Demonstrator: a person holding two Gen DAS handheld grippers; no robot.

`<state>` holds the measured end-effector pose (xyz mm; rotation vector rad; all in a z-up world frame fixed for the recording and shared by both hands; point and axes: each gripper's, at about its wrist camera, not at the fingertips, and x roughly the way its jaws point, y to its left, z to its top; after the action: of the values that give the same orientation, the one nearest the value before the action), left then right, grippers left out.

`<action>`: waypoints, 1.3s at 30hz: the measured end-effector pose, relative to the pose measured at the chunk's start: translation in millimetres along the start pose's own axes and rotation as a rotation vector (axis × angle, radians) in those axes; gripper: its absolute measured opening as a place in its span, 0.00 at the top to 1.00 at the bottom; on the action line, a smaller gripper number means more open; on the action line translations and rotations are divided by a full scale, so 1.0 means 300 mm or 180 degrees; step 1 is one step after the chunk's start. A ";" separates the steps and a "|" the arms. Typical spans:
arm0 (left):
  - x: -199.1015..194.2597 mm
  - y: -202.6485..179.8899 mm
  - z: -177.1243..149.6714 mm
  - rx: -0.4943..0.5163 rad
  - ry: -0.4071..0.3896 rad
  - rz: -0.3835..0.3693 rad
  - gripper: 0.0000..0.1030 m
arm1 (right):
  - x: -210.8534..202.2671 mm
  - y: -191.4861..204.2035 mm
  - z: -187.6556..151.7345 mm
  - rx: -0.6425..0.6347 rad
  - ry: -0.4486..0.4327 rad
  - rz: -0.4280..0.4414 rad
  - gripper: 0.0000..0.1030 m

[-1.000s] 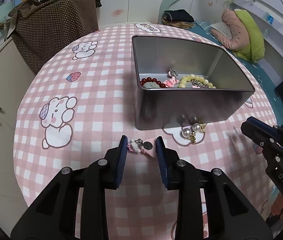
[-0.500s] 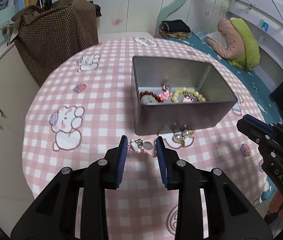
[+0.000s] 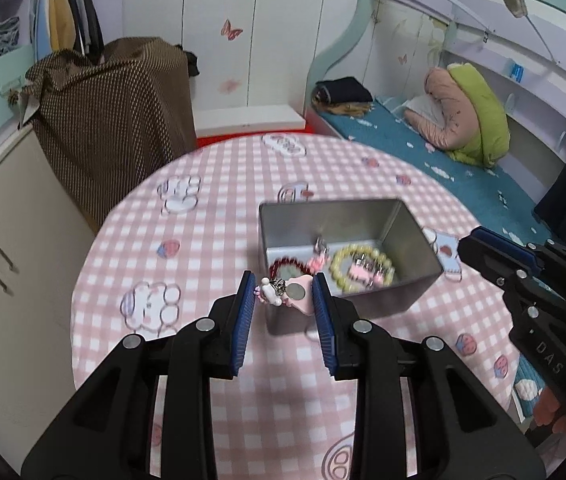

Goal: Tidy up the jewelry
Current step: 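Lower the pink charm and keychain into the tin box and open both tools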

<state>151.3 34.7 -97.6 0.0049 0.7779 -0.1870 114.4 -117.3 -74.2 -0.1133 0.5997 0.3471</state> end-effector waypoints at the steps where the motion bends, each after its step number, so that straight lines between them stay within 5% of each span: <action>1: -0.003 -0.003 0.012 0.0009 -0.0024 -0.0008 0.71 | 0.001 0.002 0.014 -0.0015 -0.0028 -0.0005 0.85; 31: 0.206 -0.035 0.102 0.0082 0.0195 -0.0143 0.70 | 0.188 -0.015 0.048 0.0020 0.0186 0.0261 0.84; 35: 0.199 -0.021 0.103 0.0050 0.0182 -0.0062 0.46 | 0.185 -0.042 0.052 0.0116 0.0182 0.0187 0.69; 37: 0.191 -0.005 0.104 0.0013 0.0174 -0.0051 0.44 | 0.177 -0.058 0.051 0.0160 0.0165 0.0089 0.49; 39: 0.185 0.003 0.103 0.0009 0.0164 -0.0019 0.42 | 0.171 -0.072 0.050 0.0195 0.0156 0.0041 0.45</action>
<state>211.6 24.1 -114.5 0.0101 0.8292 -0.1941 169.4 -119.9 -91.1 -0.0592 0.6594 0.3389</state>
